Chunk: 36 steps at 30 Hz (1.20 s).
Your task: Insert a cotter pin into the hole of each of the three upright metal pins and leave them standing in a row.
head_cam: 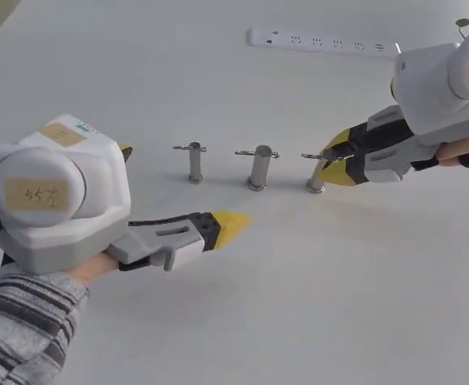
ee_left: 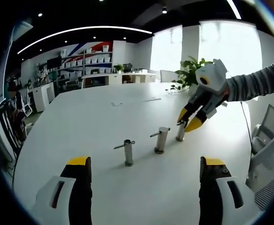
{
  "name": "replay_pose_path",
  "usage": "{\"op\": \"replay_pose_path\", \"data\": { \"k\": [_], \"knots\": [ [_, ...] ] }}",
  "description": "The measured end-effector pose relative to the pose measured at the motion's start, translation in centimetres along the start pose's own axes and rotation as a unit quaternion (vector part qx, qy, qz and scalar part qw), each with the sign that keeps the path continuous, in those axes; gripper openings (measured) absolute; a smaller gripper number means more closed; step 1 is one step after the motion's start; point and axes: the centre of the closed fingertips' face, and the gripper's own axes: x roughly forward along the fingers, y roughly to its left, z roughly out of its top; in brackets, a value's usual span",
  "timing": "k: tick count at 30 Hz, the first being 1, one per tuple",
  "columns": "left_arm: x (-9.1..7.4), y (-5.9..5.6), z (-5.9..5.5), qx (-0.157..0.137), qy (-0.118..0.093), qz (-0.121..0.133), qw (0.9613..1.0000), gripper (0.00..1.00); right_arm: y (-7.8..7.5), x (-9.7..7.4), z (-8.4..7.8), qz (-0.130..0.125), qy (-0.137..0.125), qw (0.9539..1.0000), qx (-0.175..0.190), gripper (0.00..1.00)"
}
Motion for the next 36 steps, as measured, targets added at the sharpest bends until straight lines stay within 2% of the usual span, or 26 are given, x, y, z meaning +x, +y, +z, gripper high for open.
{"op": "replay_pose_path", "data": {
  "k": [5, 7, 9, 12, 16, 18, 22, 24, 25, 26, 29, 31, 33, 35, 36],
  "knots": [
    [0.0, 0.0, 0.2, 0.003, 0.003, -0.001, 1.0, 0.96, -0.4, -0.8, 0.3, -0.023, -0.012, 0.9996, 0.012, 0.22],
    [0.0, 0.0, 0.4, 0.004, 0.002, -0.001, 1.0, 0.96, -0.6, -1.3, 0.5, -0.038, -0.027, 0.9984, 0.033, 0.25],
    [0.0, 0.0, 0.6, 0.001, 0.002, 0.0, 1.0, 0.96, -0.9, -1.9, 0.8, -0.059, -0.042, 0.9957, 0.059, 0.29],
    [0.0, -0.1, 0.9, 0.0, 0.001, 0.001, 1.0, 0.95, -1.1, -3.1, 1.4, -0.078, -0.079, 0.988, 0.107, 0.37],
    [-0.1, 0.1, 1.1, -0.001, 0.002, 0.006, 1.0, 0.95, -0.9, -4.4, 1.3, -0.096, -0.089, 0.9833, 0.126, 0.43],
    [-0.2, 0.3, 1.4, -0.009, -0.002, 0.008, 0.9999, 0.94, -0.6, -5.0, 1.0, -0.106, -0.094, 0.9773, 0.157, 0.46],
    [-0.3, 0.5, 1.9, -0.015, -0.007, 0.012, 0.9998, 0.93, -0.4, -5.8, 0.8, -0.132, -0.118, 0.9679, 0.178, 0.55],
    [-0.4, 0.6, 2.0, -0.014, -0.006, 0.014, 0.9998, 0.93, -0.3, -5.9, 0.3, -0.141, -0.119, 0.9633, 0.195, 0.57],
    [-0.4, 0.6, 2.0, -0.013, -0.006, 0.014, 0.9998, 0.93, -0.4, -6.0, 0.0, -0.154, -0.122, 0.9574, 0.212, 0.58],
    [-0.5, 0.6, 2.1, -0.014, -0.007, 0.015, 0.9998, 0.93, -0.4, -6.0, -0.2, -0.156, -0.123, 0.9548, 0.222, 0.6],
    [-0.7, 0.7, 2.1, -0.022, -0.006, 0.017, 0.9996, 0.93, -0.3, -6.0, -0.3, -0.168, -0.138, 0.942, 0.255, 0.66],
    [-0.9, 0.7, 2.0, -0.027, -0.002, 0.018, 0.9995, 0.93, 0.1, -5.9, -0.3, -0.17, -0.145, 0.9376, 0.266, 0.68],
    [-1.2, 0.8, 2.0, -0.028, -0.001, 0.023, 0.9993, 0.93, 0.5, -5.9, -0.3, -0.173, -0.145, 0.9372, 0.266, 0.69],
    [-1.6, 1.1, 2.2, -0.036, -0.007, 0.031, 0.9989, 0.93, 0.7, -6.1, -0.1, -0.184, -0.152, 0.9325, 0.272, 0.7],
    [-1.7, 1.2, 2.6, -0.045, -0.019, 0.038, 0.9981, 0.93, 0.9, -6.2, 0.1, -0.186, -0.16, 0.928, 0.281, 0.71]
  ]
}}
